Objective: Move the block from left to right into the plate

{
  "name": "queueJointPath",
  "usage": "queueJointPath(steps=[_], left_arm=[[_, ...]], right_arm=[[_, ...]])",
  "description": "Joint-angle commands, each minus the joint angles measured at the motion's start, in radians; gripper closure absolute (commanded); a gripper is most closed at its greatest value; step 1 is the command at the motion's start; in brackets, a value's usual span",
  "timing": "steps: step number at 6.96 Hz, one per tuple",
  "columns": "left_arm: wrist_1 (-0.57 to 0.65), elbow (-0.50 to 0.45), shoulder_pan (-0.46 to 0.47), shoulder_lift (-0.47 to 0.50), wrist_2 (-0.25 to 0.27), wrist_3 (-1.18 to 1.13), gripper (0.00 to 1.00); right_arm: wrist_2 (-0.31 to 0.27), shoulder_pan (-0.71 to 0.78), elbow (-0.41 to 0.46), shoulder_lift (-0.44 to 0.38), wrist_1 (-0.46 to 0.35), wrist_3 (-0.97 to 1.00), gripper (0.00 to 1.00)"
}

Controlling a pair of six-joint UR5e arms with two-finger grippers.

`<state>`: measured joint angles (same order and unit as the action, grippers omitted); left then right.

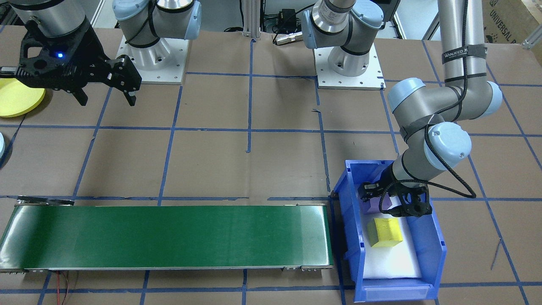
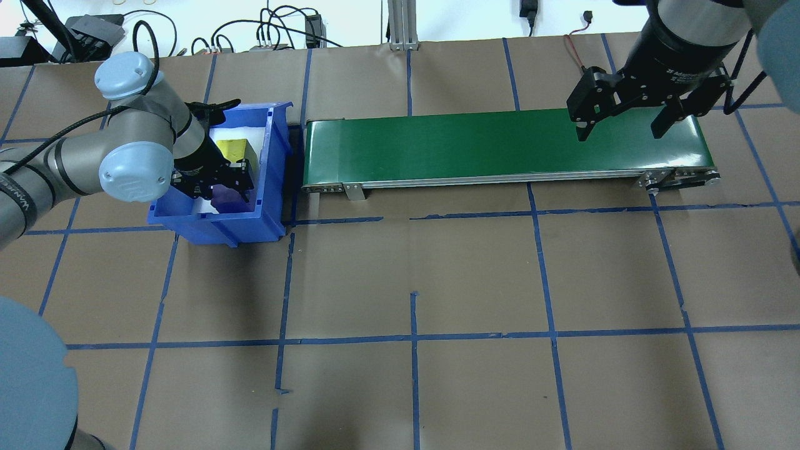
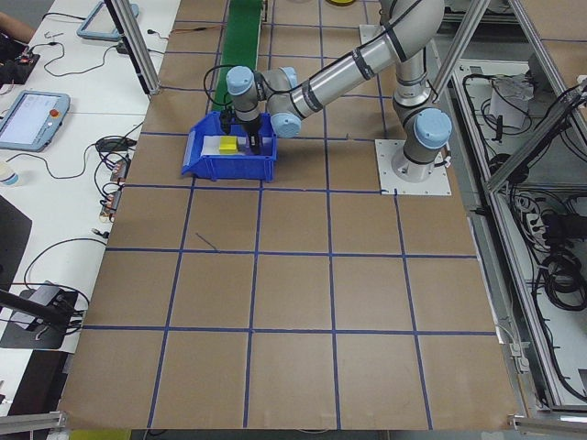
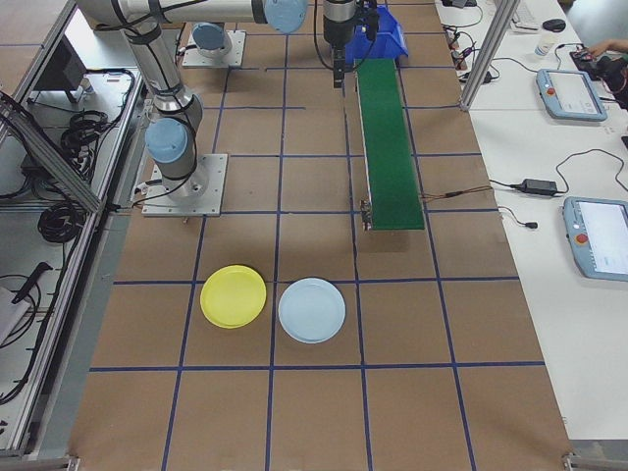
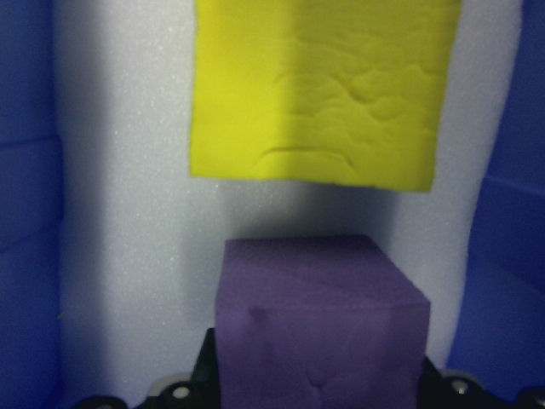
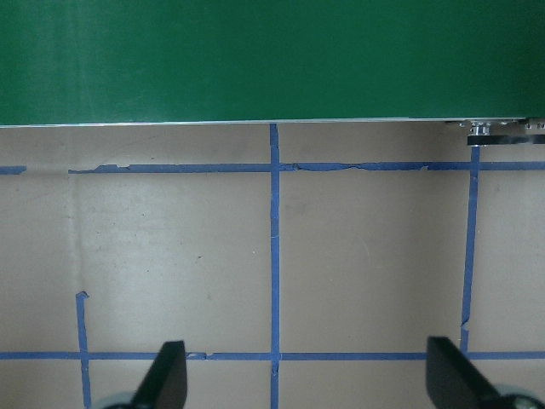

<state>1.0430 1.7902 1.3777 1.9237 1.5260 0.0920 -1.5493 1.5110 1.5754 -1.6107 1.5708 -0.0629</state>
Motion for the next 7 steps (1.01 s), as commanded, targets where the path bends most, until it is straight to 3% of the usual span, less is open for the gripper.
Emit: queueJointPath(steps=[1,3,4,6,7], left_arm=[[0.094,-0.060,0.010,-0.145,0.002,-0.006,0.81],[0.134,-0.124,0.076,-0.277,-0.009,-0.030,0.81],[0.132,-0.149,0.154,-0.299,-0.004,-0.143,0.81],[0.082,-0.155,0.275,-0.211,-0.013,-0.357,0.81],[-0.066,-0.155,0.291,-0.095,-0.016,-0.354,0.81]], right_arm=[[0.000,0.000,0.000,0.000,0.000,0.000,0.00],[0.000,0.000,0.000,0.002,0.000,0.000,0.00],[0.000,0.000,0.000,0.000,0.000,0.000,0.00],[0.000,0.000,-0.002,0.002,0.003,-0.006,0.00],[0.002,0.001,0.000,0.002,0.006,-0.008,0.00]])
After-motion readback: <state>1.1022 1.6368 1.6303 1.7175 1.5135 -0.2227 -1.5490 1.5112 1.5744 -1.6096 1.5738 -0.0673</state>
